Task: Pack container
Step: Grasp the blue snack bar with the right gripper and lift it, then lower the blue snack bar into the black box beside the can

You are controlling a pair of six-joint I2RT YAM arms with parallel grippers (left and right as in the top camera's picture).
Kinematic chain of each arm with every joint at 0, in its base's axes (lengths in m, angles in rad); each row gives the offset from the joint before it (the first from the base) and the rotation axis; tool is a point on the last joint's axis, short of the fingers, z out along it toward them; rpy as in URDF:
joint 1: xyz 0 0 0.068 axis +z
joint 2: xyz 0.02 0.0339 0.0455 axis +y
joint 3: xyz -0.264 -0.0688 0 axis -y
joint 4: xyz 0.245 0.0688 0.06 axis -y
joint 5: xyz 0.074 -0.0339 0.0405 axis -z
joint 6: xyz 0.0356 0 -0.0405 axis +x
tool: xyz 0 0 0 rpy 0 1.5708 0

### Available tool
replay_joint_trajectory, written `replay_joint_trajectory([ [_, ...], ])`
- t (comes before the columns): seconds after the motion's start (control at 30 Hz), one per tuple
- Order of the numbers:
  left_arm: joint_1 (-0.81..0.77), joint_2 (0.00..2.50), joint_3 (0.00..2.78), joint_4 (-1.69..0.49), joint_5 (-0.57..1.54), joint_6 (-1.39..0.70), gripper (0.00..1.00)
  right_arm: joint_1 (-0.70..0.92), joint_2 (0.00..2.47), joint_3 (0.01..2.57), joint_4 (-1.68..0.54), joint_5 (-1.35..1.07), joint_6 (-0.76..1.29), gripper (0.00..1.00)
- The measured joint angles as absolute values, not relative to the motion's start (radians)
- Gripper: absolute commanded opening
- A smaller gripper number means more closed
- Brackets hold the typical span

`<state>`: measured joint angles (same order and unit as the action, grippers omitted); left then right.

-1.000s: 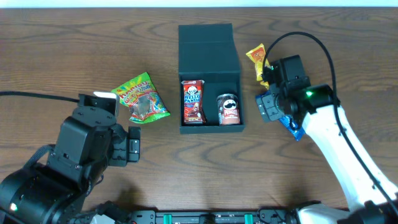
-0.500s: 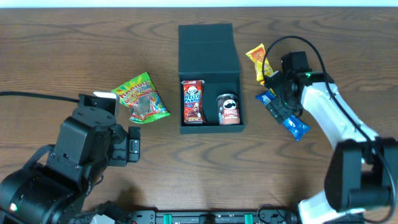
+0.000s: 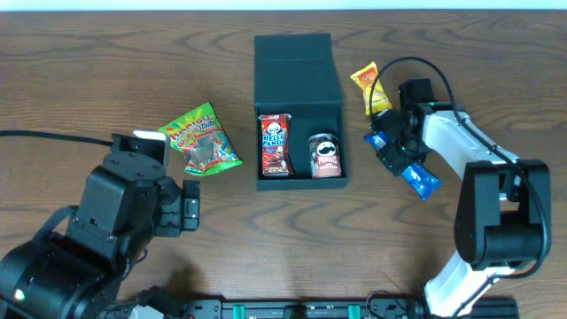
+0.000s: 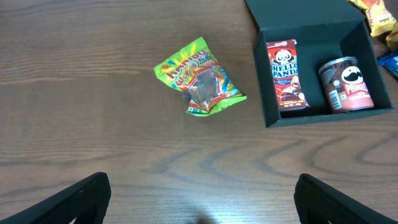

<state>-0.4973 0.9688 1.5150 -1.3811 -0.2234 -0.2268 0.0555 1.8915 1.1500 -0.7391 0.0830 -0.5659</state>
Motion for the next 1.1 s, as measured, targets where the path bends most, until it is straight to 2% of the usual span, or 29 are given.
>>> replay_joint_trajectory([
  [0.1,-0.497,0.969,1.515,-1.381,-0.223,-0.227,0.95,0.056,1.892,1.150,-0.738,0.079,-0.570,0.60],
  [0.27,-0.497,0.969,1.515,-1.381,-0.223,-0.227,0.95,0.056,1.892,1.150,-0.735,0.078,-0.550,0.58],
  [0.33,-0.497,0.969,1.515,-1.381,-0.223,-0.227,0.95,0.056,1.892,1.150,-0.731,0.075,-0.532,0.40],
  [0.37,-0.497,0.969,1.515,-1.381,-0.223,-0.227,0.95,0.056,1.892,1.150,-0.730,0.073,-0.521,0.35],
  [0.47,-0.497,0.969,1.515,-1.381,-0.223,-0.227,0.95,0.056,1.892,1.150,-0.723,0.067,-0.466,0.32],
  [0.5,-0.497,0.969,1.515,-1.381,-0.223,-0.227,0.95,0.056,1.892,1.150,-0.723,0.065,-0.447,0.28],
  [0.73,-0.497,0.969,1.515,-1.381,-0.223,-0.227,0.95,0.056,1.892,1.150,-0.721,0.035,-0.336,0.27],
  [0.83,-0.497,0.969,1.515,-1.381,-0.223,-0.227,0.95,0.056,1.892,1.150,-0.723,-0.002,-0.293,0.15],
  [1.03,-0.497,0.969,1.515,-1.381,-0.223,-0.227,0.95,0.055,1.892,1.151,-0.732,-0.144,-0.178,0.13],
  [1.1,-0.497,0.969,1.515,-1.381,-0.223,-0.227,0.95,0.056,1.892,1.151,-0.733,-0.207,-0.154,0.15],
])
